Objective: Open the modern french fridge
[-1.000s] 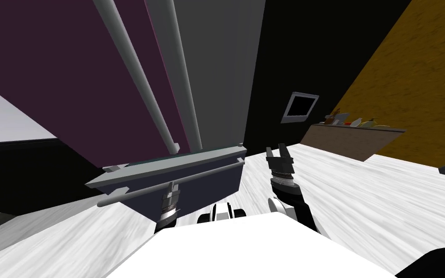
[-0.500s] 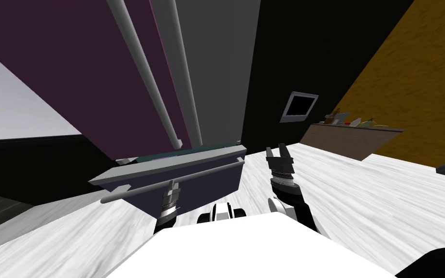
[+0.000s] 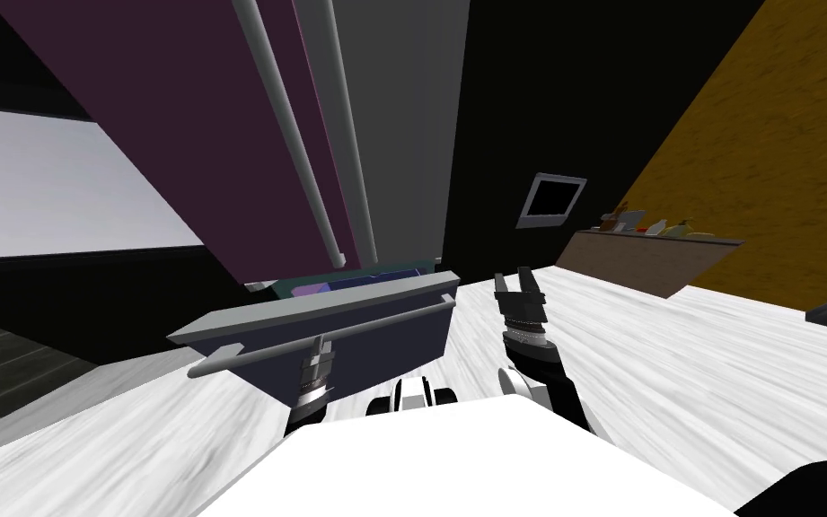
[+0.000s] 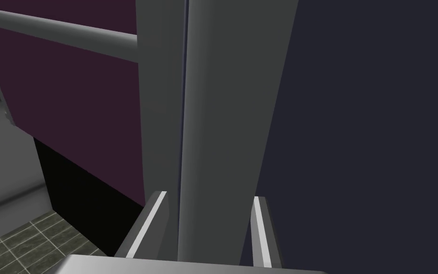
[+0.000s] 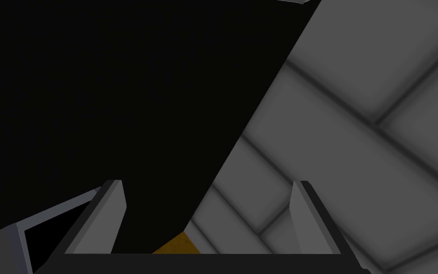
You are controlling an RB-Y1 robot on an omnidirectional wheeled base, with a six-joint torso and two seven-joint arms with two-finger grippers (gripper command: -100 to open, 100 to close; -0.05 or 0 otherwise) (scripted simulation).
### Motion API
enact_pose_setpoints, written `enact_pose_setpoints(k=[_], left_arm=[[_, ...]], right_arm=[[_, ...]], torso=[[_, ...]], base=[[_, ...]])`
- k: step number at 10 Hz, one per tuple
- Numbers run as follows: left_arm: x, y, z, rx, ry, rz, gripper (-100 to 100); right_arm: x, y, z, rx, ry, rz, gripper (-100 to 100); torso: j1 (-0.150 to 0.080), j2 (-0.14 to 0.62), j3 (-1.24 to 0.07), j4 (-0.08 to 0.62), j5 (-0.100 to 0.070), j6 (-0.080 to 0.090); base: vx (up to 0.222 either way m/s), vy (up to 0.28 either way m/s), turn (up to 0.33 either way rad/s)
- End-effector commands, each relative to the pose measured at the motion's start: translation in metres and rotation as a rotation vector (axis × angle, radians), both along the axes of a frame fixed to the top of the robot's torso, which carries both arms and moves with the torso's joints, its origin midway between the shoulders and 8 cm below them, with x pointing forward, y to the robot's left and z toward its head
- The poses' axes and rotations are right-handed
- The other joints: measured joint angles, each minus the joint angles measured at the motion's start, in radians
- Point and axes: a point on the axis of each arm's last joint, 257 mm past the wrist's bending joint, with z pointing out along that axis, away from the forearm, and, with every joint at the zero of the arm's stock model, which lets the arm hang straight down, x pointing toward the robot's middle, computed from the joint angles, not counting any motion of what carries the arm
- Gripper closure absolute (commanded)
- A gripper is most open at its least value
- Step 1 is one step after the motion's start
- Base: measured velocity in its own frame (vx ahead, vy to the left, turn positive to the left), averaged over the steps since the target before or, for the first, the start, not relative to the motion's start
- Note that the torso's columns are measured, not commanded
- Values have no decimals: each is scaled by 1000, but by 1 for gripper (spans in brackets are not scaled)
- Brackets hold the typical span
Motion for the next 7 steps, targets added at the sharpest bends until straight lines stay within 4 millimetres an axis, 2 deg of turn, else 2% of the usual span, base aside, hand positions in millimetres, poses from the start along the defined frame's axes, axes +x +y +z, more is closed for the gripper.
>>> enact_pose_setpoints(k=[1, 3, 6, 7], left_arm=[[-3, -1, -4, -6, 14, -8, 100], [-3, 0, 0, -2, 2, -8, 100], [-10, -2, -3, -6, 13, -19, 100], [5, 6, 11, 0, -1, -21, -100]], right_arm=[[0, 0, 0, 0, 0, 0, 0], [0, 0, 0, 0, 0, 0, 0], [0, 0, 0, 0, 0, 0, 0], [0, 0, 0, 0, 0, 0, 0]], torso=[[0, 1, 1, 0, 0, 0], [-1, 1, 1, -1, 1, 2], [0, 1, 1, 0, 0, 0], [0, 0, 1, 0, 0, 0]], base=[[-201, -60, 30], [-170, -43, 21], [-171, -32, 21], [-123, -44, 28]])
